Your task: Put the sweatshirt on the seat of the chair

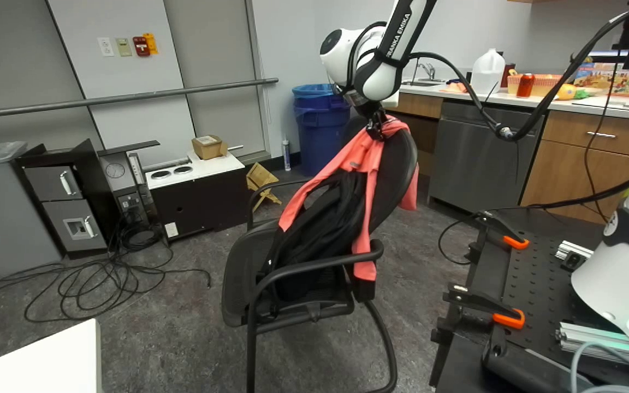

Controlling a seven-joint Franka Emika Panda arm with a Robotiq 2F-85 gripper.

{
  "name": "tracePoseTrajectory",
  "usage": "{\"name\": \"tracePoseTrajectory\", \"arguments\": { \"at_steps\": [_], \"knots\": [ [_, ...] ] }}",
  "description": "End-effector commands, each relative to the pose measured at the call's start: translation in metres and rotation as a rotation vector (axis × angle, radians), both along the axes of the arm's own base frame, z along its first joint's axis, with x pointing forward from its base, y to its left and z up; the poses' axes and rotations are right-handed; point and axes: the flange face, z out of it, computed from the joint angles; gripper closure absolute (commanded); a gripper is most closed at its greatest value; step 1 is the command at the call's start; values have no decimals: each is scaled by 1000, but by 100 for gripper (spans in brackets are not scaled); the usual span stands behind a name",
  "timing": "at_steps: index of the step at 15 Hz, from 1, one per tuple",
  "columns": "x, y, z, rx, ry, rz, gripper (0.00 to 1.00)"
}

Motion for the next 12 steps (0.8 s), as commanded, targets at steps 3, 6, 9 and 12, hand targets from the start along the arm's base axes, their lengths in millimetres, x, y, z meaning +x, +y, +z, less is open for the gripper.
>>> {"name": "tracePoseTrajectory", "arguments": {
  "at_steps": [3, 6, 9, 12],
  "knots": [
    [6, -1, 3, -46, -45, -22, 72],
    [6, 1, 17, -47, -74, -46, 96],
    [1, -4, 47, -56, -87, -83, 99],
    [-4, -11, 84, -56, -123, -117, 97]
  ]
}}
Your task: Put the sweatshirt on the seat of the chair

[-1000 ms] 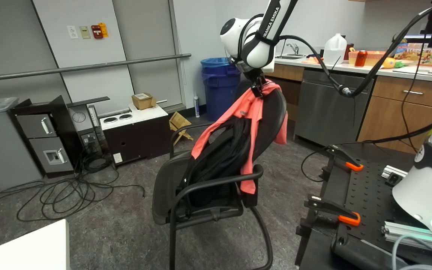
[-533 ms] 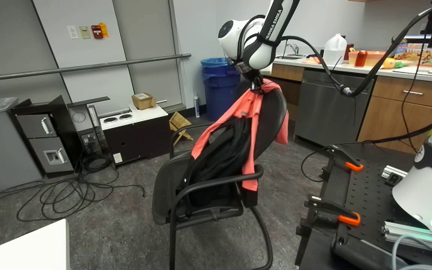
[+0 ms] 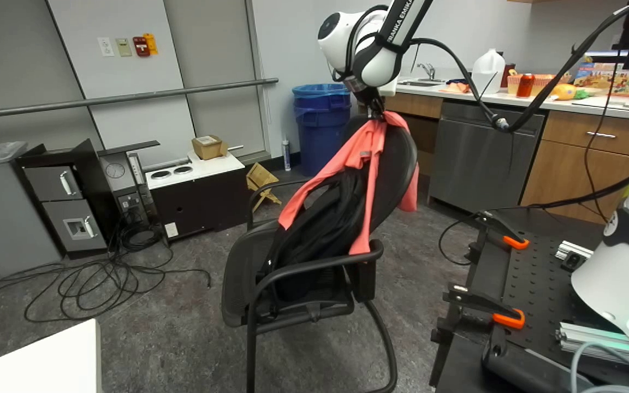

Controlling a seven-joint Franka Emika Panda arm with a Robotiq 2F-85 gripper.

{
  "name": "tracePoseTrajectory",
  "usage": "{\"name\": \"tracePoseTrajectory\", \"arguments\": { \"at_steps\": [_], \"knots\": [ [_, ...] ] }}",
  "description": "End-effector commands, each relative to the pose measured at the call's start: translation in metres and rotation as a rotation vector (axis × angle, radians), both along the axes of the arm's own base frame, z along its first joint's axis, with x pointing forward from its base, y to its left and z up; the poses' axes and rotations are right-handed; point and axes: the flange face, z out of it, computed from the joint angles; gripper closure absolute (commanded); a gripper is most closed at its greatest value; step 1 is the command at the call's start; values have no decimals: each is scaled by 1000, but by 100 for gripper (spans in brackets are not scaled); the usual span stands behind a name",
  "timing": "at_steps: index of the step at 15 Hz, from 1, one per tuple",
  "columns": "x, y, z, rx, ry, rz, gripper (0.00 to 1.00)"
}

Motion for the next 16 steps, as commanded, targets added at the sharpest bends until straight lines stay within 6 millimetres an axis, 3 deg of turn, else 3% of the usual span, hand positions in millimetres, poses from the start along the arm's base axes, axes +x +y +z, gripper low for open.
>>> {"name": "tracePoseTrajectory", "arguments": {
  "at_steps": [1, 10, 16],
  "knots": [
    [-10, -10, 59, 0, -56, -51, 97],
    [-6, -1, 186, 54, -332, -104, 97],
    [-6, 22, 261, 104, -515, -103, 97]
  ]
}}
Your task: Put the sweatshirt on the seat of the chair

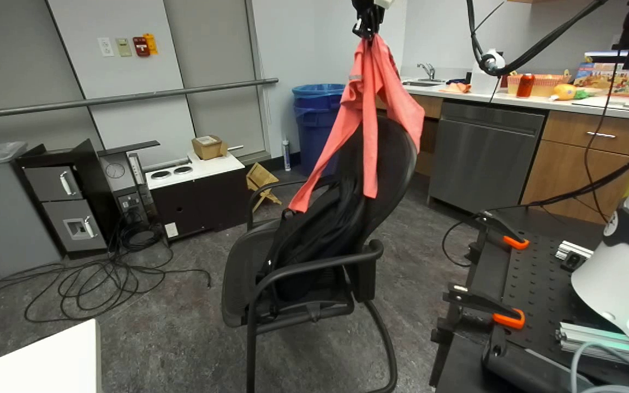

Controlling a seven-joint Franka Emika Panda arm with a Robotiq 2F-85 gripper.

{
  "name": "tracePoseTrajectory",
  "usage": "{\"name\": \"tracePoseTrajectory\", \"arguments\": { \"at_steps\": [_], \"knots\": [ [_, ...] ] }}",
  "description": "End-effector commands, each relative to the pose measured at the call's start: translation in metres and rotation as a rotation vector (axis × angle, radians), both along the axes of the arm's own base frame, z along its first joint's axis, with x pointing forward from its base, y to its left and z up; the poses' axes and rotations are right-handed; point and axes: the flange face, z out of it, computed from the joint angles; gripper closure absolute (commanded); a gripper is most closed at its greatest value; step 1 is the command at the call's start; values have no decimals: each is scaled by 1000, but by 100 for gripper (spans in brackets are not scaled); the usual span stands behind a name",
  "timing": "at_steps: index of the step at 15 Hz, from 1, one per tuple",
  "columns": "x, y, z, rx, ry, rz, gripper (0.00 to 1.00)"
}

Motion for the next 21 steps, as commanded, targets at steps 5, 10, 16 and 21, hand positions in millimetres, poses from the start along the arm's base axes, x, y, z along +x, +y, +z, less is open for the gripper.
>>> {"name": "tracePoseTrajectory", "arguments": {
  "at_steps": [5, 10, 16, 21],
  "knots": [
    [4, 39, 88, 49, -276, 4, 97],
    [15, 59, 118, 86, -497, 21, 97],
    [30, 101, 126, 177, -714, 40, 97],
    [43, 136, 109, 278, -785, 47, 97]
  ]
}}
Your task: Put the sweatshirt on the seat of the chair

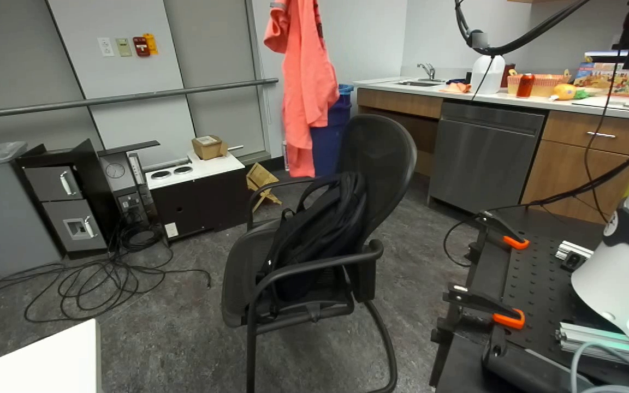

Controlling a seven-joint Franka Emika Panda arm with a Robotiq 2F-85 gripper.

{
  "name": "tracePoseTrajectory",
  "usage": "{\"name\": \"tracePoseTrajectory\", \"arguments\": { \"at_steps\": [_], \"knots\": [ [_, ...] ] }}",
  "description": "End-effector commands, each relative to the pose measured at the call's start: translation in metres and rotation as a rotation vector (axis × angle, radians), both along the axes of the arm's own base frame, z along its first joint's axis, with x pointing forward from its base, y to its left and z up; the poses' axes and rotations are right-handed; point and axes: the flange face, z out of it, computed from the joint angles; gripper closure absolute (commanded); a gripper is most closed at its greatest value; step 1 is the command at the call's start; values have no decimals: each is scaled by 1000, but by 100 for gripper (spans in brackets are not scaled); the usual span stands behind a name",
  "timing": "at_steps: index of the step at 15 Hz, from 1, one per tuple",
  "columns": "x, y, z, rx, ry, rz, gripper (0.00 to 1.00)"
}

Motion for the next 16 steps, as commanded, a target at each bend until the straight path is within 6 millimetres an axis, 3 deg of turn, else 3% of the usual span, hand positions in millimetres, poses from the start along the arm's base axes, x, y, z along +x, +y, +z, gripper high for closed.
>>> {"name": "tracePoseTrajectory", "arguments": {
  "at_steps": [1, 4, 8, 9, 11, 16],
  "knots": [
    [7, 20, -11, 59, -61, 19, 97],
    [16, 28, -35, 86, -51, 26, 97],
    [25, 28, -84, 89, 41, 28, 97],
    [26, 27, -96, 92, 66, 26, 64],
    [27, 22, -116, 80, 115, 26, 56],
    [23, 4, -150, 70, 184, 20, 18]
  ]
}}
